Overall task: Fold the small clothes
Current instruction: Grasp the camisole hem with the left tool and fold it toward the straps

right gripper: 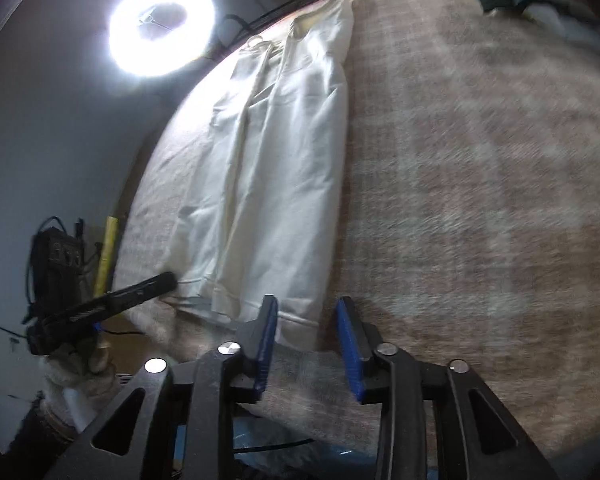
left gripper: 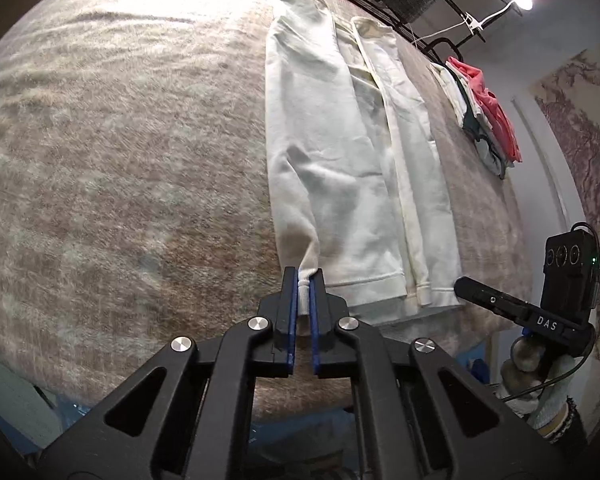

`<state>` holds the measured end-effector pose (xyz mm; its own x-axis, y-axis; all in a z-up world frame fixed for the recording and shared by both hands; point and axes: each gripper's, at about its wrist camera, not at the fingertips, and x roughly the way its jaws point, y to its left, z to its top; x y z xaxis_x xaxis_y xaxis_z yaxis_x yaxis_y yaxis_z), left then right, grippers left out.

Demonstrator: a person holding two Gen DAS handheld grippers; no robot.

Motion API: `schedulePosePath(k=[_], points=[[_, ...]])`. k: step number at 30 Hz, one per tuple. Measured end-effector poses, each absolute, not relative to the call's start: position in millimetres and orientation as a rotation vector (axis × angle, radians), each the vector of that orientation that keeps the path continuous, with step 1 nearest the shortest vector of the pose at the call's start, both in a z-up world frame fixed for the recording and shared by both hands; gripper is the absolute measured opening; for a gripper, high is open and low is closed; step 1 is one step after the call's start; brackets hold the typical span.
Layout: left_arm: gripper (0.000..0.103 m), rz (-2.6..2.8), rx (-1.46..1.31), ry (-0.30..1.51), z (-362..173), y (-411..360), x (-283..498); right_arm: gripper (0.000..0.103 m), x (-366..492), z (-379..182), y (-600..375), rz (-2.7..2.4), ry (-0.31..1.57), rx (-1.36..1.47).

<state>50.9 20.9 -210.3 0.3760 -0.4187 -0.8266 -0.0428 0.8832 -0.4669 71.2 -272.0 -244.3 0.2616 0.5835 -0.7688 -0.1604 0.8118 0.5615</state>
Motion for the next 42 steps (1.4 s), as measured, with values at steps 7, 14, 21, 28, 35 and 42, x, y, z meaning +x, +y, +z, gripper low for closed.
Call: schedulePosePath(k=[7,14,21,28,35,42], points=[[0.002,-0.259,-0.485,1.113,-194.0,39.3,38.4,0.002,70.1,-241.4,-272.7,0.543,1.197,0.447],[0.002,-0.229,-0.49,1.176,-216.4,40.6,39.9,0.001,64.3,-242.6,-264.5,0.534,1.215,0.387],[0.002,-0.242,-0.493,1.141,-201.5,41.4,37.0,0.001,67.9,-244.4,-268.2,0.543,1.218,0.446],[0.002,-0.242,-0.54,1.118,-184.6,42.8,48.9,0.001,74.7,-235.9,-280.3,0.556,1.207,0.566],[0.002,-0.232,-0.556,1.102,-166.4,43.5,82.1,0.001,101.6,-205.2,-289.7,0.56,1.151,0.61],[0.002,-0.203,-0.562,1.081,-156.5,46.5,136.3,0.001,139.7,-184.8,-289.1,0.521,1.105,0.581]])
